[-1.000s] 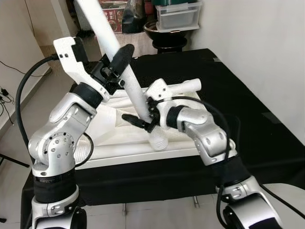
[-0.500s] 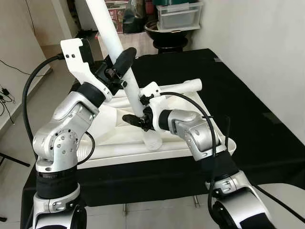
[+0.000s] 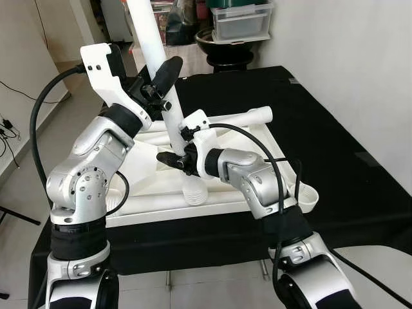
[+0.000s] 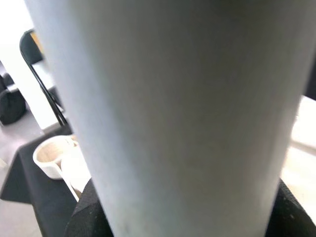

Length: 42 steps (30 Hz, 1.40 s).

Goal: Building children table

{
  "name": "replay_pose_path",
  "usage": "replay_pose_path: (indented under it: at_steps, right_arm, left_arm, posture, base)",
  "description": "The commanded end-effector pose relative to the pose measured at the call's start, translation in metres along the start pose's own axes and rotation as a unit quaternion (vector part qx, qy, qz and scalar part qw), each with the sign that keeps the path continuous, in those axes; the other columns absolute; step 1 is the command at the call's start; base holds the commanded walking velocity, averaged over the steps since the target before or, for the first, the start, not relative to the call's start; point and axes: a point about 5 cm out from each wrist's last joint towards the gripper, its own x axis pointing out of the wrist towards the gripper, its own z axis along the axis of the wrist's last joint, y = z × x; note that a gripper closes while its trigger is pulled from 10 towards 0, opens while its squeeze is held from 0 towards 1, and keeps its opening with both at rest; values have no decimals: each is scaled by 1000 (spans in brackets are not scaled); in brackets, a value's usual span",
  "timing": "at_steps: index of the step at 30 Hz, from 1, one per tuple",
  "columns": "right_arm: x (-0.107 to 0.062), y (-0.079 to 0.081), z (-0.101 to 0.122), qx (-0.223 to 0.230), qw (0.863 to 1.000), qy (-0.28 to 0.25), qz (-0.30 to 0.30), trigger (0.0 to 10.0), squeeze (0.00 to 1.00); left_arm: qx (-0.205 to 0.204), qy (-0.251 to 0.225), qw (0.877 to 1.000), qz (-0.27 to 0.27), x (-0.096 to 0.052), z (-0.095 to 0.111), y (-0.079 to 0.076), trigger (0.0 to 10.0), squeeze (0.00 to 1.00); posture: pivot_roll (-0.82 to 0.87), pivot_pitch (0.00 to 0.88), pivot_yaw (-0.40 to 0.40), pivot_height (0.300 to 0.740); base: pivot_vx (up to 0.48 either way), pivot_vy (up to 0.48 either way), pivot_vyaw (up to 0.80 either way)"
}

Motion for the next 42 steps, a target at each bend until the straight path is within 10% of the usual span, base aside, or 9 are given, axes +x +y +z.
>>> replay_pose_path:
  at_steps: [1,18,20,21,22,24,34,42]
  right_arm:
    - [3,1,1,19,1000,-6,-5,0,0]
    - [-35,-70,45,130,957,-176,-191,0,0]
    - [-42,-77,47,135,948,-194,-212,10000,0]
    - [-42,-77,47,135,948,-194,-212,10000,0]
    - [-45,-79,48,136,946,-198,-219,10000,0]
    - [-53,-86,48,108,942,-208,-242,10000,0]
    - [-65,-80,33,35,957,-211,-194,10000,0]
    - [-61,-66,17,-26,975,-173,-135,10000,0]
  left_arm:
    - [-19,-7,997,-72,6,2,-22,10000,1000]
    - [-43,-39,998,-34,-35,21,-7,10000,1000]
    - [-18,-5,1000,12,-46,3,0,10000,1000]
    - [-18,-5,1000,12,-46,3,0,10000,1000]
    - [-4,16,999,44,-55,-9,6,10000,133]
    - [24,64,989,135,-79,-36,22,10000,0]
    - [61,168,962,207,-137,-80,25,10000,0]
    - [41,187,963,188,-148,-93,9,10000,0]
  posture:
    - [-86,32,67,740]
    - [-72,51,62,740]
    - [-70,56,61,740]
    - [-70,56,61,740]
    - [-68,59,58,740]
    - [-65,67,54,740]
    - [-65,86,47,740]
    - [-65,91,45,740]
  base:
    - [0,0,0]
    - [0,0,0]
    - [0,0,0]
    - [0,0,0]
    - [0,0,0]
    - [0,0,0]
    - [0,0,0]
    - [0,-338,0]
